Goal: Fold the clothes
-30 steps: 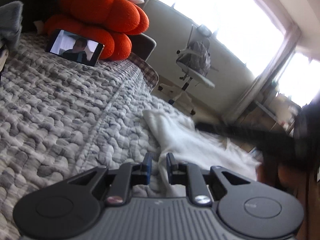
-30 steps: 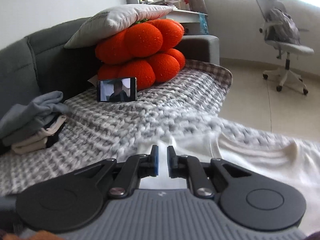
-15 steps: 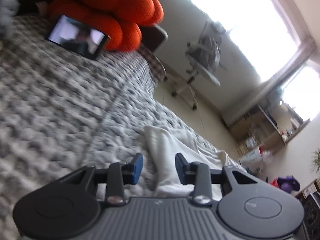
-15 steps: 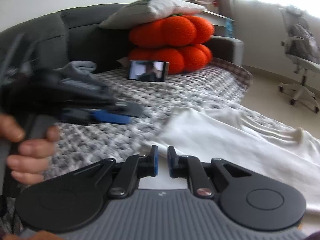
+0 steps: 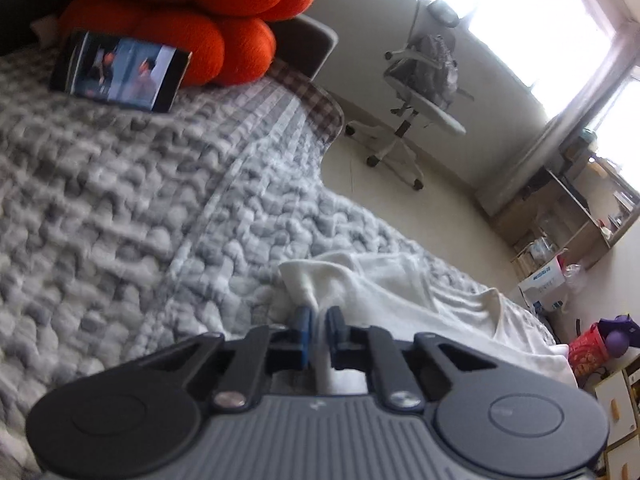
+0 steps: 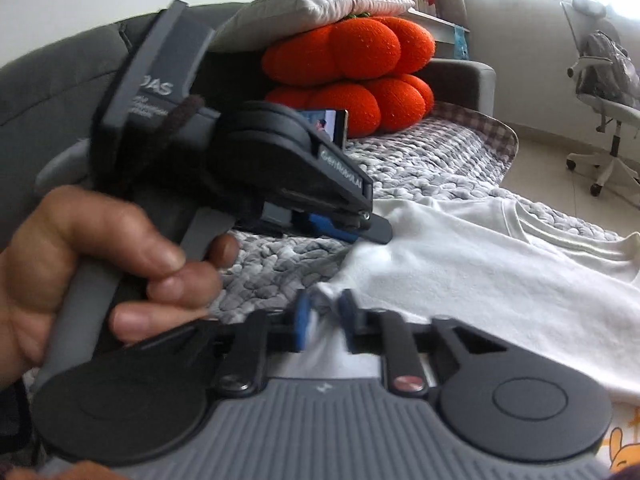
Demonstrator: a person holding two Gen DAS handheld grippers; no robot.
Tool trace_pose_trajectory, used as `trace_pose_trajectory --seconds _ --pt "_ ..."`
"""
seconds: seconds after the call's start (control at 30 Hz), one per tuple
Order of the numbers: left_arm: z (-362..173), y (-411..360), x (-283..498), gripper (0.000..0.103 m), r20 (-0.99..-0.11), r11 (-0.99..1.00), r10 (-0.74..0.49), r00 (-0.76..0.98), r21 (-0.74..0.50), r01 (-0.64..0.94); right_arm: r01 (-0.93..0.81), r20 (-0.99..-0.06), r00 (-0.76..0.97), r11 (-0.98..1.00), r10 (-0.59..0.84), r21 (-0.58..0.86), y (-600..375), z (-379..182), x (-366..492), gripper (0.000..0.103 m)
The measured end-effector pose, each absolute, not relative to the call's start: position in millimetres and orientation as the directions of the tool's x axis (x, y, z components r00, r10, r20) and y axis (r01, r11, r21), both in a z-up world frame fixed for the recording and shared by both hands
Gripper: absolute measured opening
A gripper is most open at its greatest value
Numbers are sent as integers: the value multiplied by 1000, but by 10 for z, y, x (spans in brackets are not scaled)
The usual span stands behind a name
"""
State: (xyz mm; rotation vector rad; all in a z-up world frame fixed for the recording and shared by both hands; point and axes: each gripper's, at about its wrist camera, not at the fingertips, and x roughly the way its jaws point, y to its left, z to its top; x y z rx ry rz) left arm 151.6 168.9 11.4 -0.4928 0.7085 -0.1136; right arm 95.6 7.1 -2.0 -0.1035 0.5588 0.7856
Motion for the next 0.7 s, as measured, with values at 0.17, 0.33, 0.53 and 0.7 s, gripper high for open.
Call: trace_pose_trajectory --seconds 0.17,0.33,0.53,0.7 --pt "118 1642 1540 9 -597 899 -230 768 -432 -66 -689 -528 569 716 630 111 92 -72 935 1" --pt "110 1728 1500 2 -568 904 -162 807 -414 -110 -673 -523 517 700 677 240 -34 -113 1075 2" --pt "96 2064 1132 3 -560 835 -190 806 -524 -168 -669 -508 507 689 697 279 -55 -102 1096 3" --pt "14 2095 553 4 -582 856 -203 788 -495 -145 -653 -484 486 670 728 352 -183 -79 1038 12"
